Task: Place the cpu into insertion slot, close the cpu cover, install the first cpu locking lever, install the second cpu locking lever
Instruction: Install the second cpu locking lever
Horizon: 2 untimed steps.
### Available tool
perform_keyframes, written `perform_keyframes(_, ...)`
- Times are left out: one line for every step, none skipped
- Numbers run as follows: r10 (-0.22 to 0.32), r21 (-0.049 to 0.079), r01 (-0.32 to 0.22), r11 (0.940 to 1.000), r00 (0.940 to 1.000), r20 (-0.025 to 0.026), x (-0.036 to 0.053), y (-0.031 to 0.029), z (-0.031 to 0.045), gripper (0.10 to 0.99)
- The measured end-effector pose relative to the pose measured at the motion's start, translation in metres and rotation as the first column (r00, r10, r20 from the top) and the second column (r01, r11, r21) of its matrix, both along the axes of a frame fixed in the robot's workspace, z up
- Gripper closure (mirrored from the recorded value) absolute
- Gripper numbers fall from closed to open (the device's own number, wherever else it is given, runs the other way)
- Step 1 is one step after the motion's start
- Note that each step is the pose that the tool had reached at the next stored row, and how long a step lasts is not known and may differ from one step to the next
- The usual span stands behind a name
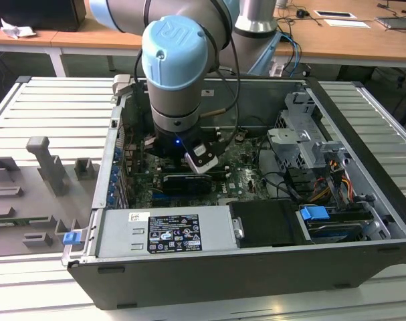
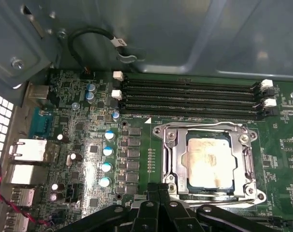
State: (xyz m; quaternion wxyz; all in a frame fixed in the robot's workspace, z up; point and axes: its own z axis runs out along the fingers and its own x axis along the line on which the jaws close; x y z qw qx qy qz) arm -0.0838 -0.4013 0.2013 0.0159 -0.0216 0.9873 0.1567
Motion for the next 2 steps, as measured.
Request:
perform_keyframes(0.000, 0.000, 0.000, 1.0000, 1.0000, -0.0001, 0.0000, 0.0000, 0.0008, 0.980)
perform_keyframes(0.000, 0.000, 0.000, 1.0000, 1.0000, 0.0000, 0.0000, 0.0000, 0.0014, 0.980)
